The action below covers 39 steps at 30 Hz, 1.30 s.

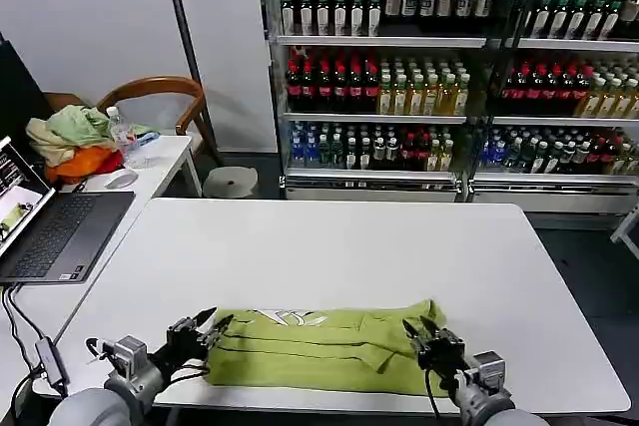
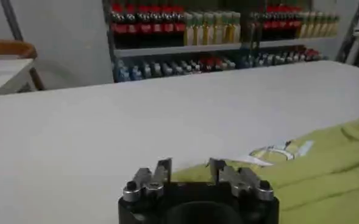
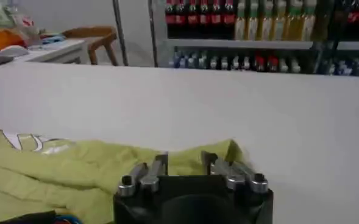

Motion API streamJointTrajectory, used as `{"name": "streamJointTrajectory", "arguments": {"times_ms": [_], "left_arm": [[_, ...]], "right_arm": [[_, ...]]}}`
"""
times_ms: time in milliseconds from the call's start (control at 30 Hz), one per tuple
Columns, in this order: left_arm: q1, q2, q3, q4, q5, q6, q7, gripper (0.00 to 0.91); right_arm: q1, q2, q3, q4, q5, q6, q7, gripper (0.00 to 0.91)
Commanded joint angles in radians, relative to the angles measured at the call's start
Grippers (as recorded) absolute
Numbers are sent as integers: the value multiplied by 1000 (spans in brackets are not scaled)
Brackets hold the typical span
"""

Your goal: Fold and organize the clothes.

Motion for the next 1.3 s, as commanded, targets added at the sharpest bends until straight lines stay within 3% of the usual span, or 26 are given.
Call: {"name": "streamJointTrajectory", "arguments": {"times_ms": [33, 833, 867, 900, 933, 1300], "left_arm": [[22, -24, 97, -79, -108, 11, -367, 907], [-45, -93, 208, -18, -93, -19, -476, 907], [-44, -93, 212, -16, -93, -19, -476, 877], [-41, -96, 218, -17, -91, -19, -474, 363], [-37, -97, 227, -20, -89, -16, -475, 60], [-48, -115, 259, -7, -47, -15, -461, 40]], "right_arm": [[-61, -2, 82, 78, -53, 13, -7, 907], [-73, 14, 98, 83, -73, 19, -6, 907], [-73, 13, 99, 80, -74, 20, -6, 907], [-72, 13, 99, 79, -74, 21, -6, 907], [-68, 10, 99, 72, -74, 23, -5, 907], [-69, 12, 89, 50, -89, 26, -2, 907]]}}
